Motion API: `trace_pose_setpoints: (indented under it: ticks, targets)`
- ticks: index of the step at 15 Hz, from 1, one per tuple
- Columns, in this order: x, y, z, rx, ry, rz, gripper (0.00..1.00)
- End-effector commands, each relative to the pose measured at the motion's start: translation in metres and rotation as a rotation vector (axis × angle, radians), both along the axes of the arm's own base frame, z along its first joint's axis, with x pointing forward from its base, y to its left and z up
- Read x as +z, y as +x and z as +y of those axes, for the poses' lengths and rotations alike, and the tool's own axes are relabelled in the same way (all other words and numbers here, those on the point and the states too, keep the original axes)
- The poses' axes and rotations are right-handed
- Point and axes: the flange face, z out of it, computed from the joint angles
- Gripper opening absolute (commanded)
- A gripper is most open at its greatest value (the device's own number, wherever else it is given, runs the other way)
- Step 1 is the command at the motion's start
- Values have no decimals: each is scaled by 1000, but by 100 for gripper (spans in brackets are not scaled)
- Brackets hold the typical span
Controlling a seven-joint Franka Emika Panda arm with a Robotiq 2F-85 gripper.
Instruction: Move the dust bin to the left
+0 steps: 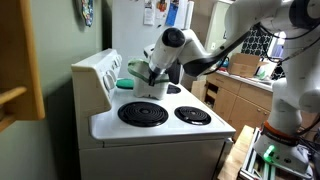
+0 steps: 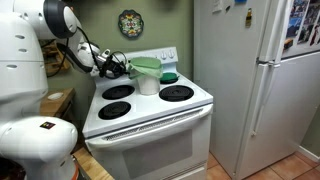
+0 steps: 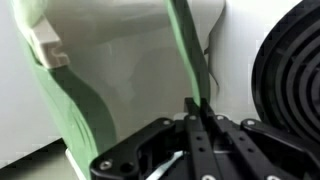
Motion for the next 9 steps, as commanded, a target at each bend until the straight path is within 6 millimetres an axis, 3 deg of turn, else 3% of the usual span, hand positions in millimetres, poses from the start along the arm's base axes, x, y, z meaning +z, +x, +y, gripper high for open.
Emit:
trace_pose_setpoints:
  ticks: [1,9]
  targets:
    - [42,10,-3,-15,173,57,3]
    - [114,44,-31,-108,578,274,3]
